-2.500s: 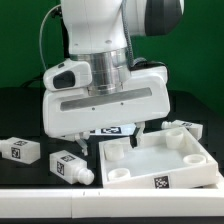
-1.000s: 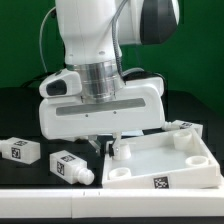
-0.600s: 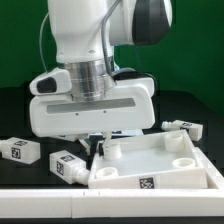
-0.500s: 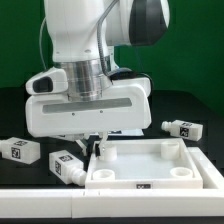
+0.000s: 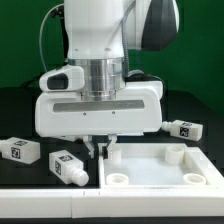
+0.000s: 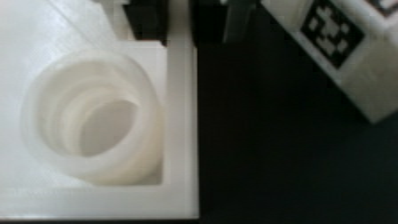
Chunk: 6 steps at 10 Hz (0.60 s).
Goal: Assemble square table
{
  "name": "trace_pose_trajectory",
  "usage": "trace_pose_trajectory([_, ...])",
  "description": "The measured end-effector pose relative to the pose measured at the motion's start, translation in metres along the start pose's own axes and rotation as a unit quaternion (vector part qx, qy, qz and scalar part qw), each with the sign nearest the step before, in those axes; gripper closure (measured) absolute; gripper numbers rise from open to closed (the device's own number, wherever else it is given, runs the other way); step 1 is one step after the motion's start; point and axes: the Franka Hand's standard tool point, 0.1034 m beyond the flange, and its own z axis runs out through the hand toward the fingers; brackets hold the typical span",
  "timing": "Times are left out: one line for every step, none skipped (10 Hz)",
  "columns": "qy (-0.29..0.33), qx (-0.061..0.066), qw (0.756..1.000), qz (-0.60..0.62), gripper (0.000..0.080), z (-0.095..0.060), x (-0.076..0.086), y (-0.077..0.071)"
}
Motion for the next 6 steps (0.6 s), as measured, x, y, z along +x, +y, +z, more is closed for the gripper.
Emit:
trace_pose_trajectory([-0.003, -0.003, 1.000, -0.002, 0.0747, -0.0002, 0.0000, 0.0007])
trace_pose_trajectory([-0.003, -0.003, 1.000, 0.000, 0.0747, -0.0003, 0.0000, 0.0020])
trace_pose_trajectory([-0.003, -0.003, 1.000, -0.001, 0.0747, 0.0001, -0.0002, 0.0017])
trace_pose_trajectory([-0.003, -0.003, 1.000, -0.001, 0.0567, 0.0002, -0.0003, 0.0017])
trace_pose_trajectory([-0.003, -0.003, 1.000, 0.001, 0.0567, -0.0001, -0.0003, 0.0011])
trace_pose_trajectory([-0.006, -0.001, 1.000, 0.013, 0.0355, -0.0053, -0.0022, -0.0052])
